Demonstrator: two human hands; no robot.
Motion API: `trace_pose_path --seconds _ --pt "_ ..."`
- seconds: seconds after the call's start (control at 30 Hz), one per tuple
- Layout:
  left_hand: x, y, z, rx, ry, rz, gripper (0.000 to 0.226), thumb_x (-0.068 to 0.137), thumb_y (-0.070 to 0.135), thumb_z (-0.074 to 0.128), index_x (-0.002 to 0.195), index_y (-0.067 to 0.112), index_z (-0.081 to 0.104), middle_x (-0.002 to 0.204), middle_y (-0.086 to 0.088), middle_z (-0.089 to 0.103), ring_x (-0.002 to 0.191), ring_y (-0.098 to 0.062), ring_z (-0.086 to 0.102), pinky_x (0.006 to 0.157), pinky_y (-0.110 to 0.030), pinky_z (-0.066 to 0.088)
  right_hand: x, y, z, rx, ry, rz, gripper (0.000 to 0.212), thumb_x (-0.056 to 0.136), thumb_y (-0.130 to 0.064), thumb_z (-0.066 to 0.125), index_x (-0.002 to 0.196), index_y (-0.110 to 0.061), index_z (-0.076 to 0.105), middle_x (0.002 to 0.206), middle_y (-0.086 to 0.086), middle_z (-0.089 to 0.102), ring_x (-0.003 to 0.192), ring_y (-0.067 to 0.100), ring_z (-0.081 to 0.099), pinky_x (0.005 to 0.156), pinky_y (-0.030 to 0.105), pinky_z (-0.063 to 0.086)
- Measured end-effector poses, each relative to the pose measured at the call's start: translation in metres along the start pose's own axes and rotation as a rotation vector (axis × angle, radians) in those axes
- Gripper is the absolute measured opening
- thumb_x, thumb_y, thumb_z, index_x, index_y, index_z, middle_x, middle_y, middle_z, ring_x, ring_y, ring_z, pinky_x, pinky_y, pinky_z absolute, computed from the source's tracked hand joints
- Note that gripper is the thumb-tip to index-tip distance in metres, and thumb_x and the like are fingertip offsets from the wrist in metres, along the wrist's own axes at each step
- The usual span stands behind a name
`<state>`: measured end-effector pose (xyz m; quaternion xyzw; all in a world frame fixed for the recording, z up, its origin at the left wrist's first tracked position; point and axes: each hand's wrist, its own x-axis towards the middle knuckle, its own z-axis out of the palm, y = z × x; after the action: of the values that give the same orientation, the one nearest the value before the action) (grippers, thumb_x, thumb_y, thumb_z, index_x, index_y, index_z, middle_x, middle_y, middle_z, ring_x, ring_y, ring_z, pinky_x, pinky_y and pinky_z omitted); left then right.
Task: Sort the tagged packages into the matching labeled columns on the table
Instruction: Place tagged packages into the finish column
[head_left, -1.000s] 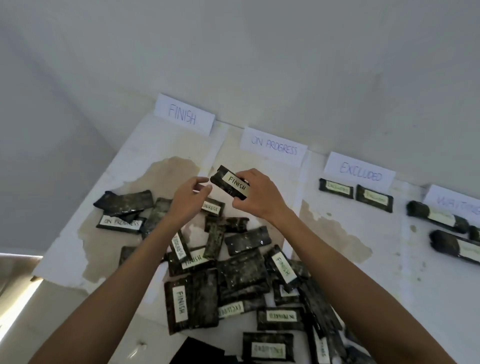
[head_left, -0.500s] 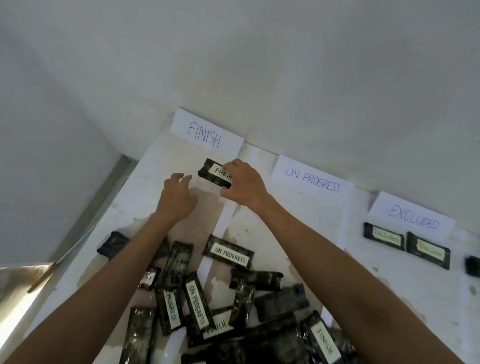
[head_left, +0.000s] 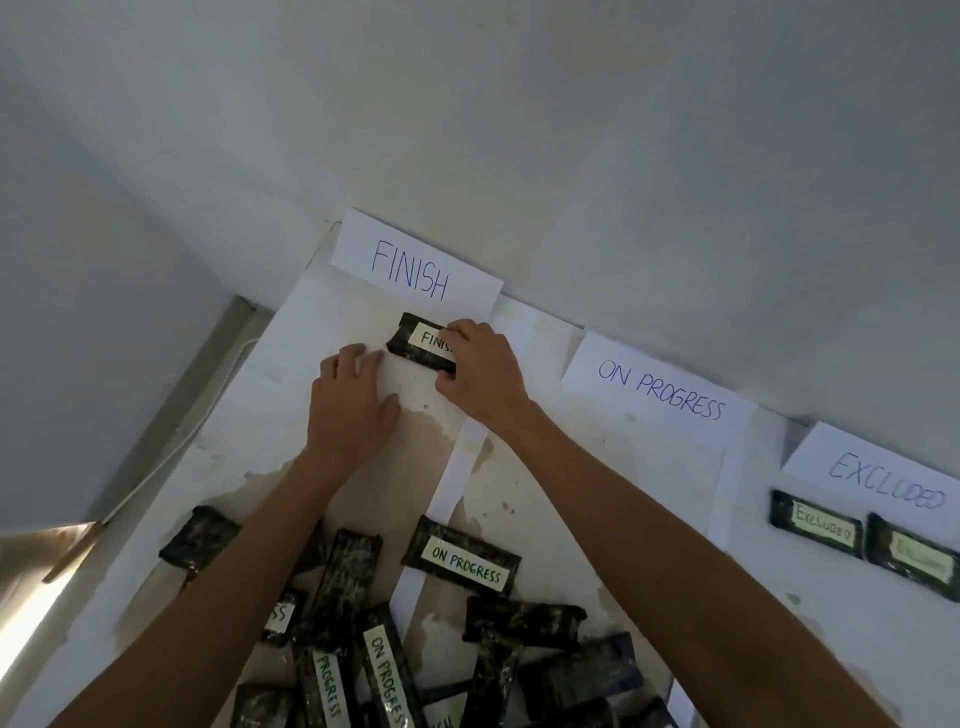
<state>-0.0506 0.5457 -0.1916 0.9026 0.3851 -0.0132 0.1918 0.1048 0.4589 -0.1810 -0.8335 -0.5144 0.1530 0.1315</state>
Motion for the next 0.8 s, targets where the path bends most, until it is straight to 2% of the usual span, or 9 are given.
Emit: trace_pose_path --seconds 0.1,0.2,0.47,0.57,0.7,0.8 --pt "-0.003 0.001 -0.007 -0.04 -0.04 0.022 0.057 0.081 0.021 0.064 0.133 0.004 0.045 0.139 -0.019 0.04 0.125 -0.039 0.037 0.096 -0.05 0.04 -0.006 -0.003 -0.003 0.02 -0.004 -0.007 0.049 0.08 -0.019 0.064 0.126 -0.005 0.055 0.135 0.012 0.051 0.119 0.03 0.049 0.096 0.039 0.04" --pt "-0.014 0.004 -0.014 -0.088 -0.063 0.064 0.051 0.084 0.018 0.061 0.131 0.006 0.048 0.137 -0.017 0.045 0.125 -0.037 0.039 0.1 -0.048 0.038 -0.02 -0.01 -0.012 0.06 -0.002 -0.029 0.051 0.081 -0.018 0.064 0.129 -0.005 0.054 0.138 0.013 0.048 0.125 0.029 0.045 0.101 0.039 0.035" --pt "-0.073 0.024 -0.016 -0.131 -0.127 0.21 0.045 0.08 0.012 0.06 0.125 0.009 0.054 0.128 -0.013 0.051 0.115 -0.035 0.046 0.095 -0.046 0.042 -0.081 -0.026 -0.032 0.142 -0.022 -0.074 0.046 0.084 -0.017 0.062 0.128 -0.009 0.055 0.127 0.01 0.056 0.117 0.027 0.049 0.099 0.039 0.039" --pt "-0.096 0.026 -0.015 -0.158 -0.127 0.202 0.044 0.081 0.011 0.059 0.125 0.008 0.054 0.128 -0.013 0.051 0.115 -0.034 0.046 0.093 -0.045 0.043 -0.111 -0.031 -0.031 0.16 -0.124 -0.039 0.044 0.084 -0.02 0.061 0.127 -0.011 0.056 0.124 0.01 0.056 0.115 0.027 0.05 0.098 0.041 0.041" --pt "-0.122 0.028 -0.012 -0.152 -0.127 0.197 0.042 0.083 0.012 0.058 0.125 0.009 0.053 0.126 -0.012 0.053 0.113 -0.032 0.047 0.092 -0.046 0.045 -0.158 -0.04 -0.016 -0.007 -0.355 0.028 0.06 0.078 -0.04 0.066 0.13 -0.015 0.049 0.12 0.01 0.05 0.11 0.029 0.048 0.091 0.042 0.045" --pt "-0.133 0.03 -0.01 -0.137 -0.131 0.185 0.042 0.085 0.014 0.056 0.127 0.009 0.052 0.125 -0.011 0.053 0.112 -0.031 0.048 0.091 -0.046 0.046 -0.183 -0.042 0.002 -0.197 -0.374 -0.011 0.065 0.076 -0.04 0.068 0.13 -0.013 0.044 0.119 0.012 0.047 0.107 0.031 0.047 0.086 0.042 0.044"
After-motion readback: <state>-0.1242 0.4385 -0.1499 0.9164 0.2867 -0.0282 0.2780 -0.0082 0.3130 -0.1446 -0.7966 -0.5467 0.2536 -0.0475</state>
